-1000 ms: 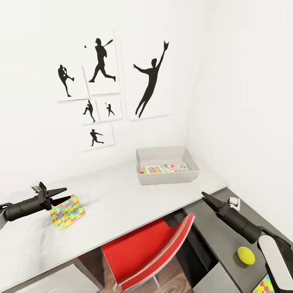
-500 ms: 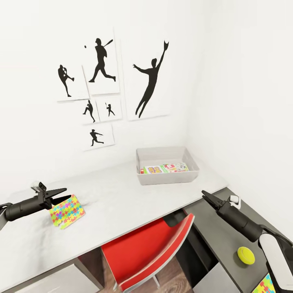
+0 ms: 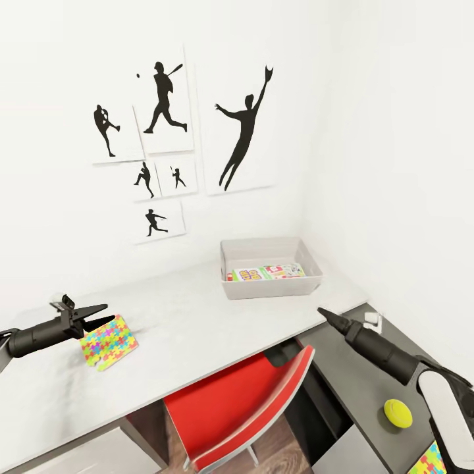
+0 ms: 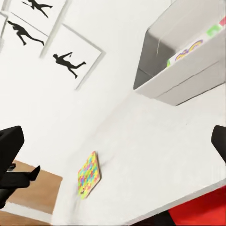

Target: Put all the toys in the child's room - the three board games (two on the bed and one on the table), the two jigsaw puzzles on the table, and the tennis ball on the table - inside the toy box on the table in the child's room.

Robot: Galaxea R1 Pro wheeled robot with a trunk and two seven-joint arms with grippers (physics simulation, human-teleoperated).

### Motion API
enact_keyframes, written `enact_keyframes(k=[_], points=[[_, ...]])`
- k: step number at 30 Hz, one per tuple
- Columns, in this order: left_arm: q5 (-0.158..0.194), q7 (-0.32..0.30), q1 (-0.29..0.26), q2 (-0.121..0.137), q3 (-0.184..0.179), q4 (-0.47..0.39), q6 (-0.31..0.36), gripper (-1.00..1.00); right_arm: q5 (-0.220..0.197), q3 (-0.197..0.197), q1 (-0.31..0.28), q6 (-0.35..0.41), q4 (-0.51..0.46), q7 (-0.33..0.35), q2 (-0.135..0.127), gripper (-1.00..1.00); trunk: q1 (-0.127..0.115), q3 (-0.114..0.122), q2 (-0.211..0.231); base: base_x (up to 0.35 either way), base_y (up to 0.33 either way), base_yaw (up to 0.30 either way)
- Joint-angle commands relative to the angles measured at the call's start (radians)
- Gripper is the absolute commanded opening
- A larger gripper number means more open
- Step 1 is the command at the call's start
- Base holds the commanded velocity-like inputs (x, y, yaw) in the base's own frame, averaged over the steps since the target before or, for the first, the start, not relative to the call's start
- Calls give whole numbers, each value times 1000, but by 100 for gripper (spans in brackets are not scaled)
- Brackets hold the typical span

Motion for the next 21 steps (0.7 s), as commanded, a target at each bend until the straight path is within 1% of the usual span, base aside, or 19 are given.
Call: enact_keyframes(k=[1,2,3,4,5,6,9,10,12,13,14,15,16,19,20,21], points=[[4,-3,-1,1,-4,0,11,100,-2,4,-3,20,-2,-32,0,100,1,-2,-2,0,0,0],[5,-3,-1,1,-4,1,11,100,-3,13,-15,48,-4,-100,1,100,1,-2,-2,0,0,0],[5,-3,-1,1,-4,1,11,100,-5,17,-26,62,-5,-133,1,100,1,-2,-2,0,0,0],[6,-4,-1,1,-4,1,10,100,-9,23,-60,89,-5,-199,3,100,1,-2,-2,0,0,0],[6,-4,-1,1,-4,1,10,100,-10,26,-80,103,-6,-232,6,100,1,-2,-2,0,0,0],[7,-4,-1,1,-4,1,10,100,-13,34,-126,131,-6,-298,17,100,1,-2,-2,0,0,0],[7,-4,-1,1,-4,1,10,100,-15,55,-203,173,-4,-399,44,100,1,-2,-2,0,0,0],[6,-4,-1,1,-4,1,10,100,-16,74,-260,192,0,-470,69,100,1,-2,-2,0,0,0],[5,-4,-1,1,-4,1,10,100,-16,100,-316,204,12,-545,99,100,1,-2,-2,0,0,0],[5,-5,-1,2,-4,1,10,100,-16,131,-370,213,35,-622,130,100,1,-2,-2,0,0,0],[4,-5,-1,2,-4,2,10,100,-16,148,-395,216,49,-661,145,100,1,-2,-2,0,0,0],[4,-8,-1,4,-4,3,10,100,-17,183,-439,221,77,-735,173,100,1,-2,-2,0,0,0],[4,-11,-1,8,-4,4,10,100,-18,215,-471,224,98,-799,201,100,1,-2,-2,-6,0,0],[4,-20,-1,19,-4,6,10,100,-20,253,-499,225,113,-866,236,100,1,-2,-2,-41,21,0],[4,-27,-1,27,-4,6,10,100,-20,269,-510,225,113,-893,252,100,1,-2,-2,-116,81,0],[4,-31,-1,31,-4,6,10,100,-20,275,-513,225,110,-903,259,100,1,-2,-2,-140,100,0]])
